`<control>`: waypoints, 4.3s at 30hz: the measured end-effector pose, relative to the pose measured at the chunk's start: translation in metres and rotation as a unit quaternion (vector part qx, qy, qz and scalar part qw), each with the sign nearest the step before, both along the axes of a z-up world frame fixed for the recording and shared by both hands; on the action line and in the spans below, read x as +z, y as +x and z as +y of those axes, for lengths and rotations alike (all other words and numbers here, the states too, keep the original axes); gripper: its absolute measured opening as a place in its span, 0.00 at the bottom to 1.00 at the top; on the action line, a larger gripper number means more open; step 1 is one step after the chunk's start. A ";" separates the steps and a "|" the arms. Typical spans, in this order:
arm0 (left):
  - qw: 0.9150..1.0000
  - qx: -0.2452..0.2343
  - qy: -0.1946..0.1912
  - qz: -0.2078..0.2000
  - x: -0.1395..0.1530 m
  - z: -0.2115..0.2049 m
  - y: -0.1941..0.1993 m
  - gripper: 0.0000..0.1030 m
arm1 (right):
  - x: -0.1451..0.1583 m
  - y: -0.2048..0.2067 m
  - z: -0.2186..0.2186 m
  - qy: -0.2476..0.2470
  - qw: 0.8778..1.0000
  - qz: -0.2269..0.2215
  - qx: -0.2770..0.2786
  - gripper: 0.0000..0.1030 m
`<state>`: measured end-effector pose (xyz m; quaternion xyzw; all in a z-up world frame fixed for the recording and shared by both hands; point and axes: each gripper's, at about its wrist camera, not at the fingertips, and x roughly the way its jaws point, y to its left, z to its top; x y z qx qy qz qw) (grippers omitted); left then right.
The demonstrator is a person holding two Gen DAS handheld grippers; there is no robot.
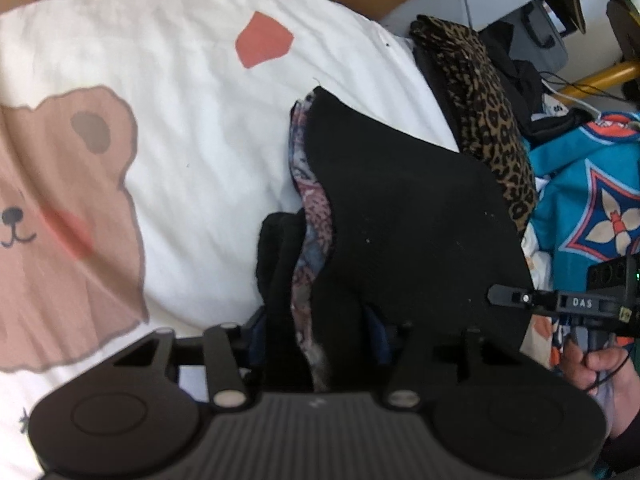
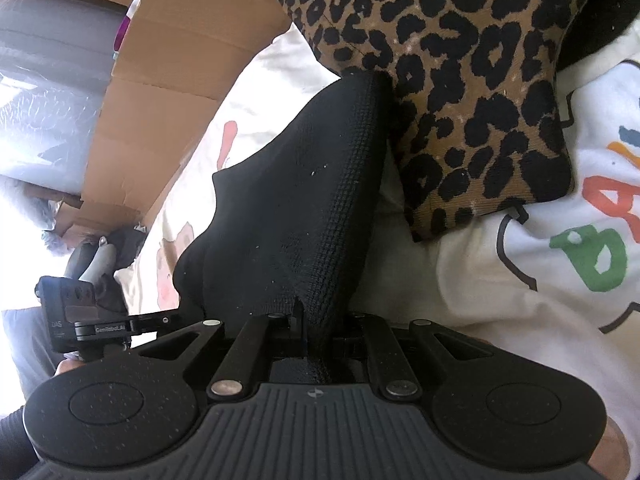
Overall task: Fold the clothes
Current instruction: 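Lift the shorts' edge with the right gripper while the left gripper pinches the other side, then carry the held shorts with both grippers toward the leopard-print pillow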
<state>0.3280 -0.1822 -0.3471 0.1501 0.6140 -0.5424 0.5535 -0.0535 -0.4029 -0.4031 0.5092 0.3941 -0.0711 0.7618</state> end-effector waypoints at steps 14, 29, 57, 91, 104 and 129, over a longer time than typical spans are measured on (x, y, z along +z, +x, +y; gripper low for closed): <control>1.000 0.016 -0.017 0.008 -0.005 -0.024 0.014 0.74 | -0.013 0.010 -0.005 -0.010 1.000 0.000 -0.007 0.43; 0.999 0.003 -0.032 0.007 -0.011 -0.028 0.007 0.49 | -0.026 0.022 -0.006 0.011 1.000 -0.018 -0.014 0.30; 1.000 -0.019 -0.019 0.011 -0.017 -0.039 -0.005 0.76 | -0.032 0.018 -0.007 0.025 0.999 -0.026 -0.004 0.36; 0.997 -0.008 -0.044 -0.056 0.051 -0.032 -0.037 0.30 | 0.042 0.023 0.020 -0.093 0.995 0.019 0.017 0.10; 0.995 0.009 -0.072 -0.068 0.100 -0.033 -0.059 0.29 | 0.102 0.016 0.015 -0.154 0.988 -0.002 0.010 0.09; 0.994 0.022 -0.032 -0.098 0.142 -0.072 -0.135 0.30 | 0.170 -0.027 -0.011 -0.222 0.974 -0.023 -0.038 0.09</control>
